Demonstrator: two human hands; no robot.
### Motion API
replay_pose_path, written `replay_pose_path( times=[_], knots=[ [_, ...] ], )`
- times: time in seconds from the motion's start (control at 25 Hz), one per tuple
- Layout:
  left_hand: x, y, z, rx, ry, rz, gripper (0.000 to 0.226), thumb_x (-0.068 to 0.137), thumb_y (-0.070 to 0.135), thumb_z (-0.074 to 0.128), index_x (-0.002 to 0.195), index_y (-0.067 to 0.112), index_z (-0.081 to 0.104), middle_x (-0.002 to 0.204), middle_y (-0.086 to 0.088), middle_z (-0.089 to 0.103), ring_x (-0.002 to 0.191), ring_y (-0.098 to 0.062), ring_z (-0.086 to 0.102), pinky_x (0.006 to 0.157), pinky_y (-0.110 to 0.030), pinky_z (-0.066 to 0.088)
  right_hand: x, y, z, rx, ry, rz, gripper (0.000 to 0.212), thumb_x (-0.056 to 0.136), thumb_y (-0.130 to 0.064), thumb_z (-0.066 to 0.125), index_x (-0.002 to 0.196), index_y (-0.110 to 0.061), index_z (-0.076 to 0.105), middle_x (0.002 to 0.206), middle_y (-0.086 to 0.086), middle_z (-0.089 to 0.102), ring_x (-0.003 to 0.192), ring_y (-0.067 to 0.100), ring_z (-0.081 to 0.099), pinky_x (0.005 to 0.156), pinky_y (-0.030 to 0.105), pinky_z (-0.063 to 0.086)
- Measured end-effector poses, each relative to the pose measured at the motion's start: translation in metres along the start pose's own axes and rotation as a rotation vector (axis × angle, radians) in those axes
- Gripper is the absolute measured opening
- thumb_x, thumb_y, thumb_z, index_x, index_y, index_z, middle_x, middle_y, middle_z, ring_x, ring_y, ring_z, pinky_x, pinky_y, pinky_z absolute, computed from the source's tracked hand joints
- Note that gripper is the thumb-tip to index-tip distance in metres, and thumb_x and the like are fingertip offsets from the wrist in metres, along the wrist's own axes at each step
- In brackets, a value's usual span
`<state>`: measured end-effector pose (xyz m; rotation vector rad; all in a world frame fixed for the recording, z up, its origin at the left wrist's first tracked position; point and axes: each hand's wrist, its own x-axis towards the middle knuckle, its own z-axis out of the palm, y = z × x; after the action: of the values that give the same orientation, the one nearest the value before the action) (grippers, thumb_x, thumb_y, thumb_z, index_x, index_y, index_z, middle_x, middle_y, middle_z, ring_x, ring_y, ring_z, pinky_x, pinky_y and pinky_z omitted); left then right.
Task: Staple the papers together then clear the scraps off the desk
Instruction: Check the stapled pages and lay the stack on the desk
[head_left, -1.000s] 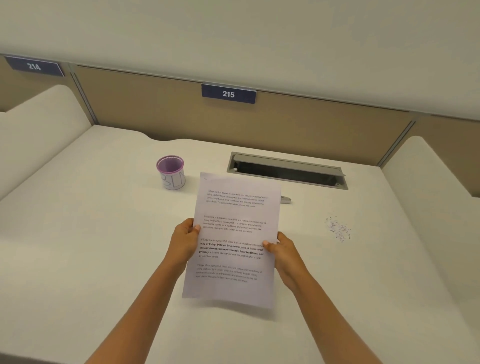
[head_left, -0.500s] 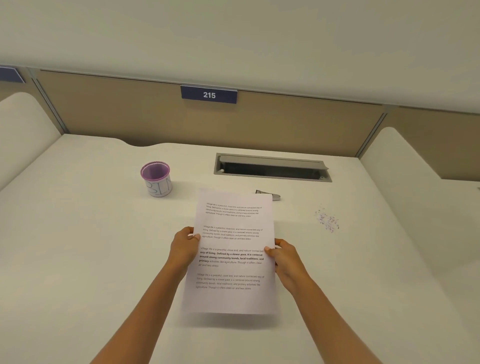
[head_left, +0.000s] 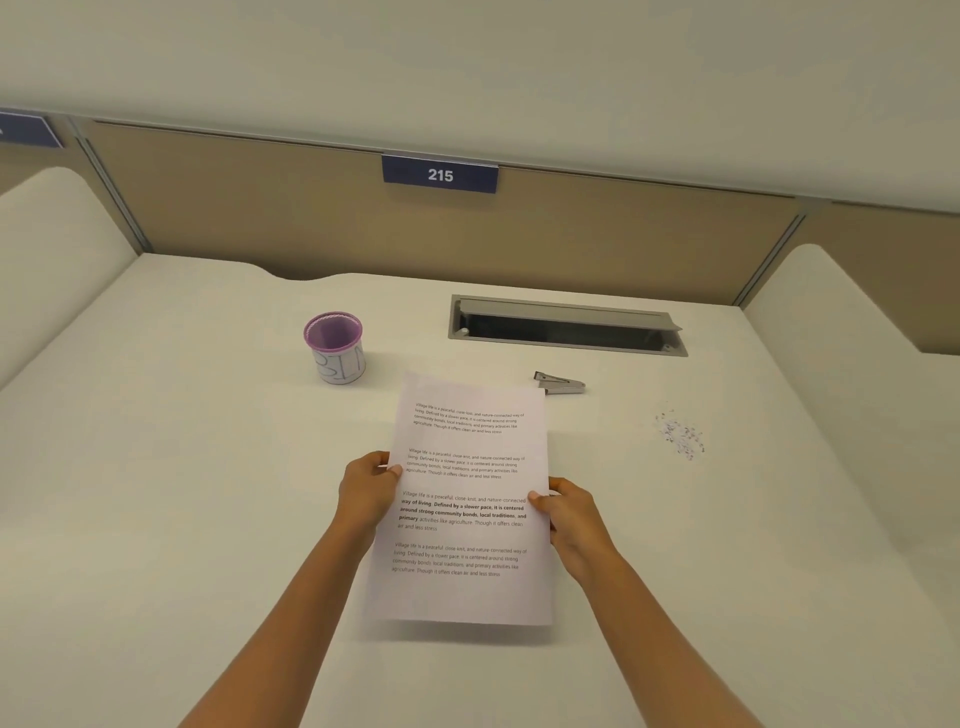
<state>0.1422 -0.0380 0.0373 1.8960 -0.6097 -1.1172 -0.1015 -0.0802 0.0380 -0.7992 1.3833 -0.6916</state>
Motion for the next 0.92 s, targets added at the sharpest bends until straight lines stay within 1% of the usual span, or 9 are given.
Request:
replay_pose_path(
  times=[0.24, 0.44, 0.52, 0.72, 0.92],
  knots=[
    [0.009, -0.012, -0.034, -0.024, 0.051, -0.012, 0.022, 0.095, 0.013, 0.054, 0.113, 0.012, 0.066, 0.098, -0.008, 0.073, 0.092, -0.031, 0.070, 0.091, -0.047, 0.055, 0.000, 0.001, 0.037, -0.006, -0.037, 0.007, 0.021, 0.092, 0.001, 0.055, 0.109, -0.009, 0.062, 0.104, 0.010, 0.072, 0.094, 0.030, 0.070, 0.086, 0.045, 0.057],
    [0.019, -0.024, -0.067, -0.040, 0.080, -0.026, 0.022, 0.095, 0.012, 0.054, 0.112, 0.012, 0.067, 0.098, -0.010, 0.074, 0.090, -0.031, 0.071, 0.090, -0.049, 0.055, 0.001, 0.007, 0.071, -0.035, -0.066, 0.019, 0.023, 0.091, 0.001, 0.055, 0.111, -0.009, 0.061, 0.106, 0.011, 0.072, 0.092, 0.028, 0.070, 0.086, 0.044, 0.057],
    [0.022, -0.029, -0.080, -0.038, 0.099, -0.030, 0.023, 0.095, 0.012, 0.054, 0.113, 0.012, 0.067, 0.098, -0.010, 0.074, 0.090, -0.031, 0.071, 0.090, -0.049, 0.055, 0.000, 0.010, 0.084, -0.044, -0.084, 0.025, 0.022, 0.091, 0.002, 0.055, 0.109, -0.009, 0.061, 0.106, 0.011, 0.071, 0.091, 0.027, 0.070, 0.085, 0.042, 0.057],
    [0.029, -0.040, -0.116, -0.036, 0.153, -0.050, 0.025, 0.094, 0.011, 0.054, 0.115, 0.011, 0.068, 0.095, -0.009, 0.074, 0.089, -0.032, 0.071, 0.090, -0.049, 0.055, -0.005, 0.017, 0.123, -0.089, -0.136, 0.041, 0.017, 0.092, 0.002, 0.054, 0.103, -0.009, 0.062, 0.105, 0.011, 0.071, 0.092, 0.027, 0.069, 0.076, 0.036, 0.058],
    [0.036, -0.049, -0.154, -0.003, 0.223, -0.083, 0.026, 0.095, 0.012, 0.054, 0.117, 0.009, 0.067, 0.096, -0.012, 0.074, 0.090, -0.033, 0.070, 0.090, -0.048, 0.055, -0.008, 0.029, 0.164, -0.158, -0.191, 0.069, 0.015, 0.091, 0.003, 0.055, 0.097, -0.007, 0.063, 0.105, 0.014, 0.071, 0.096, 0.029, 0.069, 0.077, 0.038, 0.058]
  ],
)
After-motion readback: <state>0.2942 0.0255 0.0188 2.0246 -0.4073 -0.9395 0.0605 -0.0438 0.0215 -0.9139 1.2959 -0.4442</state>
